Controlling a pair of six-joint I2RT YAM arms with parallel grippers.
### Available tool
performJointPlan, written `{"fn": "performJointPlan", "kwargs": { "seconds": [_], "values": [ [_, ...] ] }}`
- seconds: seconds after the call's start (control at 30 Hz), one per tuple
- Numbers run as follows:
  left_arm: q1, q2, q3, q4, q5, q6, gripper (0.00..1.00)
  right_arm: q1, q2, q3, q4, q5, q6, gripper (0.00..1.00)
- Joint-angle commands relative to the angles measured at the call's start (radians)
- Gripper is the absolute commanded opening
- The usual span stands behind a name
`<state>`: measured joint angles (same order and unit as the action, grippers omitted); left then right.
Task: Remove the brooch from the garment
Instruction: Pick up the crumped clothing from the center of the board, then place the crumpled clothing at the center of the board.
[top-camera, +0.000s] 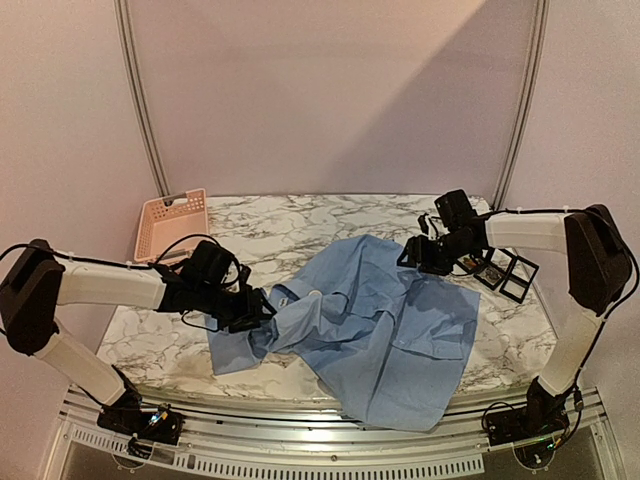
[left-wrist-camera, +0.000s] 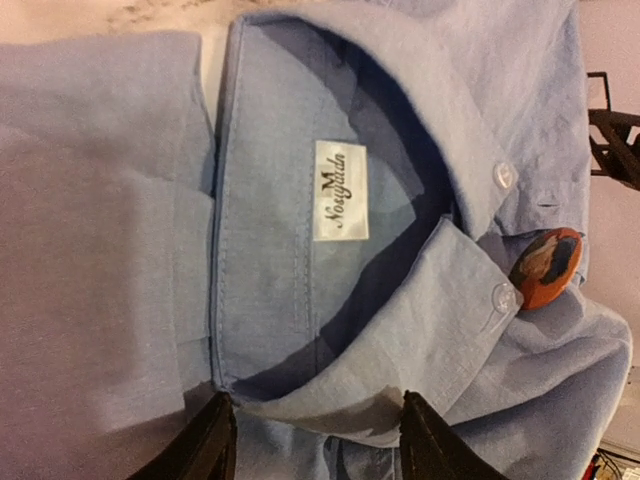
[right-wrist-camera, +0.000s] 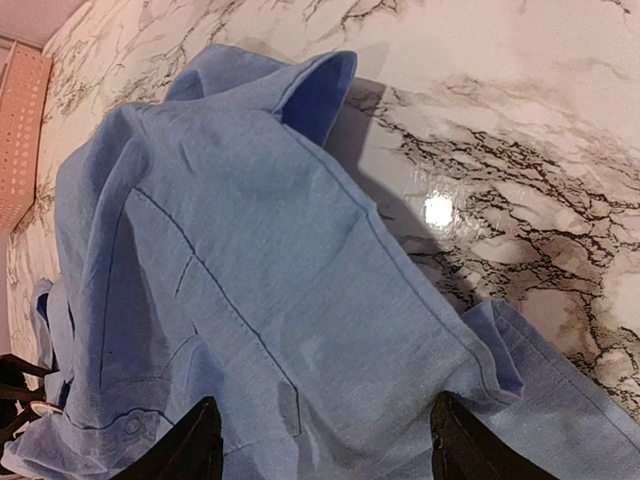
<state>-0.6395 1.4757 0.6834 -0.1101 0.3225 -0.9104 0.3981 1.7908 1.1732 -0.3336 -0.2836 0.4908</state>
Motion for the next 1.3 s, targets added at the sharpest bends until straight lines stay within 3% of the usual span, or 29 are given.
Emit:
{"fn": "performJointPlan", "kwargs": {
  "seconds": [0.0,0.1,0.33,0.6,0.73,1.13,1.27],
  "values": [
    [-0.021,0.032,0.015,0.062,0.024,-0.014,0.56,0.008,0.036,0.027,-0.014,0.056,0.022,0.69],
    [-0.026,0.056,0.031,0.061,0.033,-0.013,0.55,0.009,0.045,0.028,-0.005,0.056,0.031,0.69],
    [-0.035,0.091,0.047,0.068,0.041,-0.014,0.37,0.013,0.066,0.018,0.027,0.040,0.046,0.60],
    [-0.035,0.141,0.029,0.181,0.018,-0.042,0.00,0.016,0.090,0.026,0.060,0.056,0.061,0.19],
    [-0.017,0.140,0.052,0.188,-0.045,0.000,0.00,0.016,0.075,0.035,0.070,0.109,0.062,0.01],
    [0.129,0.155,0.294,0.208,-0.244,0.271,0.00,0.012,0.086,0.234,0.033,0.413,-0.053,0.00],
    [0.166,0.217,0.348,0.258,-0.284,0.307,0.00,-0.018,0.134,0.278,0.059,0.418,-0.058,0.00]
  ]
}}
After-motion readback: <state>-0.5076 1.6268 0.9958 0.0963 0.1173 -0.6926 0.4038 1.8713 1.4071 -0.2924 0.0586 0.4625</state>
